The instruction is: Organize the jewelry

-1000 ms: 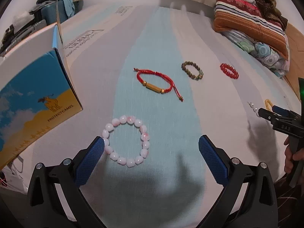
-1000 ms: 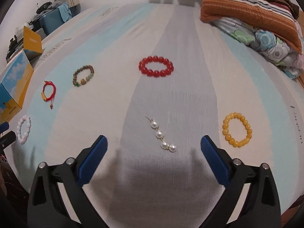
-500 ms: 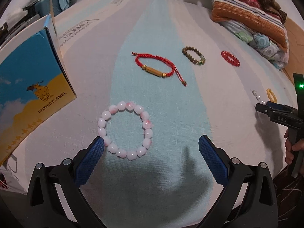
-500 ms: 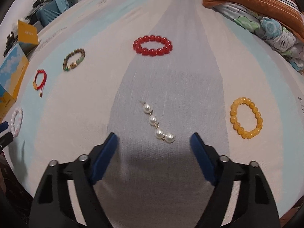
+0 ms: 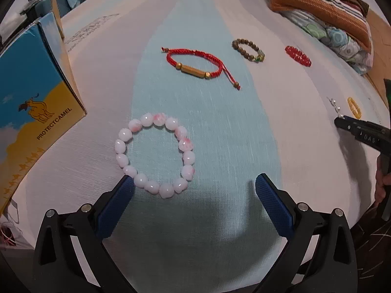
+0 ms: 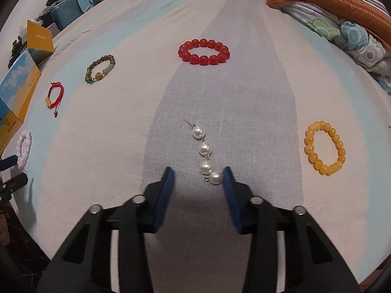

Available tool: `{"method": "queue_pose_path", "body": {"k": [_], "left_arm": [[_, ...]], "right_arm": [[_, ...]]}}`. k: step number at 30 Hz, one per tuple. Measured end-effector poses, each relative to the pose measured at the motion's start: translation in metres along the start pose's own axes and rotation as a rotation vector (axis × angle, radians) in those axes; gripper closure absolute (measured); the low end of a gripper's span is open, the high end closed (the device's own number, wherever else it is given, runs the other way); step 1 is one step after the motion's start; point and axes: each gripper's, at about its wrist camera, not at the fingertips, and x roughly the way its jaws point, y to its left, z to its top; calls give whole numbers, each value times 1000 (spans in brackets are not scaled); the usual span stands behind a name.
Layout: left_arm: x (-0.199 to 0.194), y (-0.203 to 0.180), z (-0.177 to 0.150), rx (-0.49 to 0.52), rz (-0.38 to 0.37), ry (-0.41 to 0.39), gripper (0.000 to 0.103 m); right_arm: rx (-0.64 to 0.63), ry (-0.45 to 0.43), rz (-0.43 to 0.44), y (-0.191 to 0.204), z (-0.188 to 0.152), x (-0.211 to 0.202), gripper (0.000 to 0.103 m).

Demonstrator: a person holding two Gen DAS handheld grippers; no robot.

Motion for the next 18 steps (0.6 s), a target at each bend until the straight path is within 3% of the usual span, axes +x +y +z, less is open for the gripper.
{"method": "queue_pose_path", "body": {"k": [3, 7, 11, 18], "left_arm": [[2, -1, -2, 9, 1, 9, 8], [3, -3, -4, 20, -5, 16, 20], [2, -4, -5, 22, -12, 18, 25], [1, -8, -8, 46, -8, 13, 50]], "right_arm": [[3, 0, -3, 0, 0, -1, 80], [-1, 1, -9, 1, 0, -1, 85], [-8, -3, -18, 2, 0, -2, 89], [-1, -10, -17, 0, 1, -3, 89]]}}
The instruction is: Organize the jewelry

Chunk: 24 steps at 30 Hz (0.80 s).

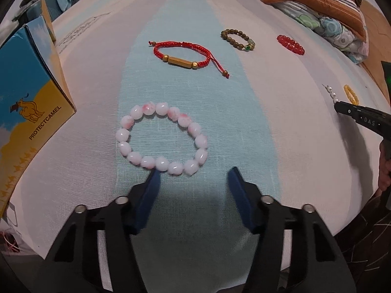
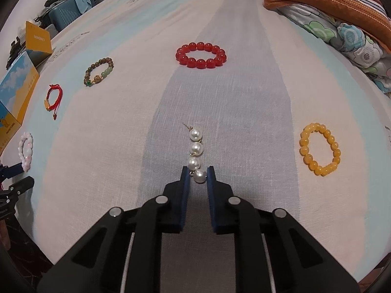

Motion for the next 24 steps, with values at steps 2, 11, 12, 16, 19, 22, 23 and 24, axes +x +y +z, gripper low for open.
{"method": "queue_pose_path", "body": {"k": [2, 11, 12, 16, 19, 22, 23, 24], "left_arm": [[-1, 0, 0, -4, -1, -2, 54], [-2, -2, 1, 3, 1, -9, 62], [-3, -2, 2, 1, -1, -12, 62], [-16, -6, 2, 14, 38, -67, 28], [-23, -10, 2, 35, 48, -103, 23], [-26, -10, 4, 35, 48, -133, 17], [-26, -10, 7, 37, 47, -143, 16], [-24, -10, 11, 39, 51, -148, 15]], "right_arm": [[2, 2, 0, 0, 0, 0, 89], [9, 4, -1, -1, 0, 1, 89], [8, 4, -1, -1, 0, 1, 89], [11, 5, 2, -2, 0, 1, 89], [11, 6, 2, -1, 0, 2, 89], [10, 7, 0, -1, 0, 2, 89], [10, 7, 0, -1, 0, 2, 89], [10, 7, 0, -1, 0, 2, 89]]}}
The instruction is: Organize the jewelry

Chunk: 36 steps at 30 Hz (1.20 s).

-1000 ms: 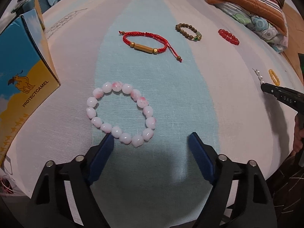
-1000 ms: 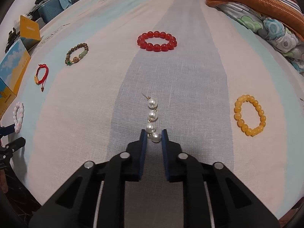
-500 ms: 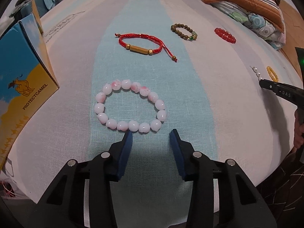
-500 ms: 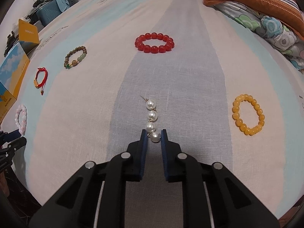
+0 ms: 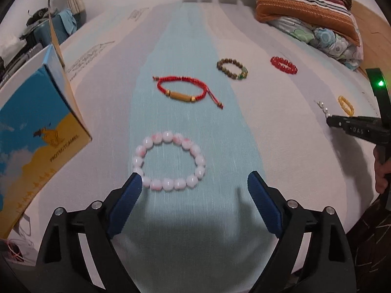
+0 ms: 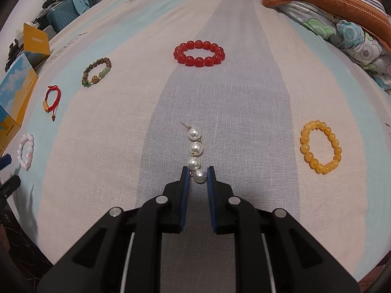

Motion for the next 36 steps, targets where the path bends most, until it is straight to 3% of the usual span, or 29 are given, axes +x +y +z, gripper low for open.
{"method": "queue_pose_path", "body": {"k": [5, 11, 13, 23, 27, 36], "left_arm": [[24, 5, 7, -25, 9, 54, 15], [31, 0, 7, -5, 25, 52, 17], [35, -3, 6, 11, 19, 67, 33], [35, -2, 3, 3, -15, 89, 69], [34, -2, 2, 7, -22, 90, 90], [30, -1, 2, 3, -31, 83, 93]], "right_arm": [[0, 0, 1, 0, 0, 0, 89], [5, 0, 4, 3, 0, 0, 89], [-4, -1, 4, 5, 0, 0, 89], [-4, -8, 13, 5, 1, -2, 89], [0, -10, 15, 4, 1, -2, 89], [9, -25, 30, 3, 4, -5, 89]]}}
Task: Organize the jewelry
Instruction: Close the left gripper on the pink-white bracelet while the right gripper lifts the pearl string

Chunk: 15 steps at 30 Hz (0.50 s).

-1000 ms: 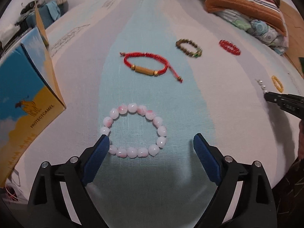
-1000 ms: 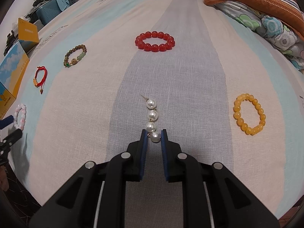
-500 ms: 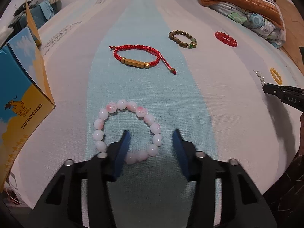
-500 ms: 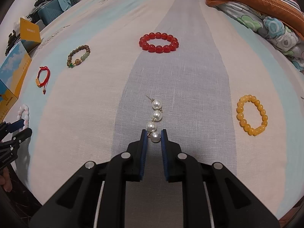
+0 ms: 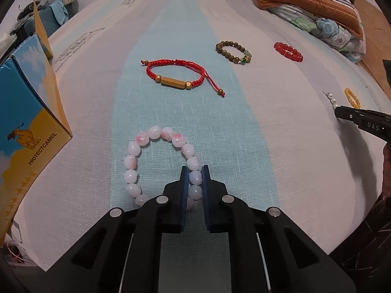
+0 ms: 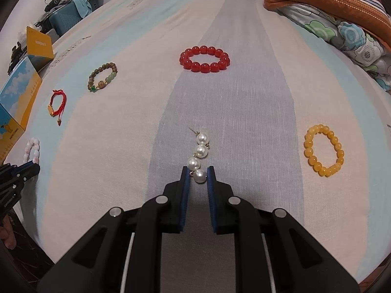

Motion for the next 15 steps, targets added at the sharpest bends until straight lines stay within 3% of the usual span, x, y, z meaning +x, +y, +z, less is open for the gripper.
{"method": "queue_pose_path", "body": {"k": [15], "left_arm": [[-29, 7, 10, -43, -11, -27, 93]], "right_arm": [[51, -60, 85, 2, 7, -26, 89]]}}
